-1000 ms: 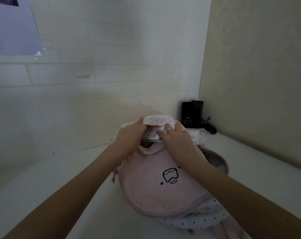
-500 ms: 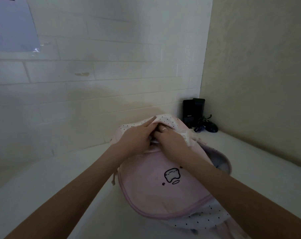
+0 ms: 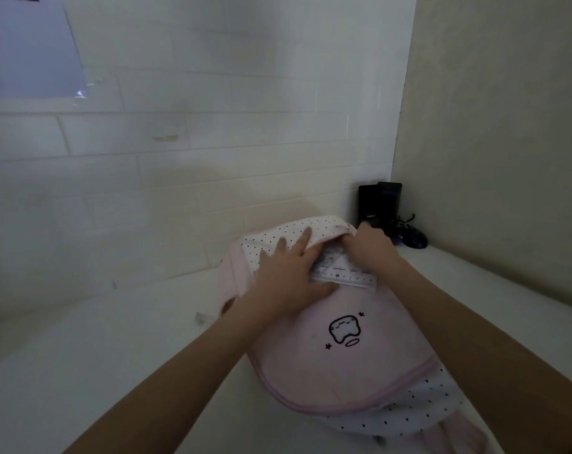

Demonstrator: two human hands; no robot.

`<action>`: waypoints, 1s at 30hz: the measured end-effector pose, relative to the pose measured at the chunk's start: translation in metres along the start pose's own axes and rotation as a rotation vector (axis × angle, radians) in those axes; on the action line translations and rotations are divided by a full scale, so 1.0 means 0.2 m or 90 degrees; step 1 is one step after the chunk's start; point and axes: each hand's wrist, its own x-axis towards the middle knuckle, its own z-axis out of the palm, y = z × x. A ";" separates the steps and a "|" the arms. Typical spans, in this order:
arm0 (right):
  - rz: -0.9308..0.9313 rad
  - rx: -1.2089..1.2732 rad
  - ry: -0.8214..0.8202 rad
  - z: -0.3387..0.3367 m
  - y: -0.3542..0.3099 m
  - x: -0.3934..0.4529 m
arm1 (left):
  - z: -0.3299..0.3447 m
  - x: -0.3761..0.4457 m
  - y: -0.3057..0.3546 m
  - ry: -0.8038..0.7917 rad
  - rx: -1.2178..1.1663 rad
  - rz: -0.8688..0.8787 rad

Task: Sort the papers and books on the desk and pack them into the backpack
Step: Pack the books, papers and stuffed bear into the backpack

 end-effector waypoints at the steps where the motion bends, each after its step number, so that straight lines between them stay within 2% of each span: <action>1: -0.024 0.000 -0.019 -0.01 0.01 0.00 | 0.03 0.01 0.03 0.009 0.032 0.004; 5: -0.018 0.072 -0.098 -0.06 0.08 0.06 | 0.04 0.08 0.19 0.124 0.148 0.126; 8: -0.006 0.132 -0.142 -0.10 0.14 0.07 | 0.02 0.15 0.28 0.077 0.178 0.143; 13: 0.011 0.206 -0.173 -0.16 0.25 0.03 | 0.05 0.18 0.28 0.065 0.168 0.111; 16: -0.028 0.210 -0.138 -0.18 0.30 0.00 | 0.04 0.18 0.25 0.040 0.115 0.078; 20: -0.098 0.097 -0.022 -0.14 0.33 -0.06 | 0.03 0.18 0.24 0.023 0.099 0.069; 22: -0.103 0.111 -0.026 -0.13 0.36 -0.07 | 0.03 0.18 0.23 0.029 0.083 0.080; 26: -0.062 0.237 -0.074 -0.12 0.42 -0.09 | -0.02 0.20 0.22 0.029 0.045 0.076; 30: -0.076 0.219 -0.072 -0.10 0.41 -0.12 | -0.01 0.22 0.31 0.014 0.135 0.055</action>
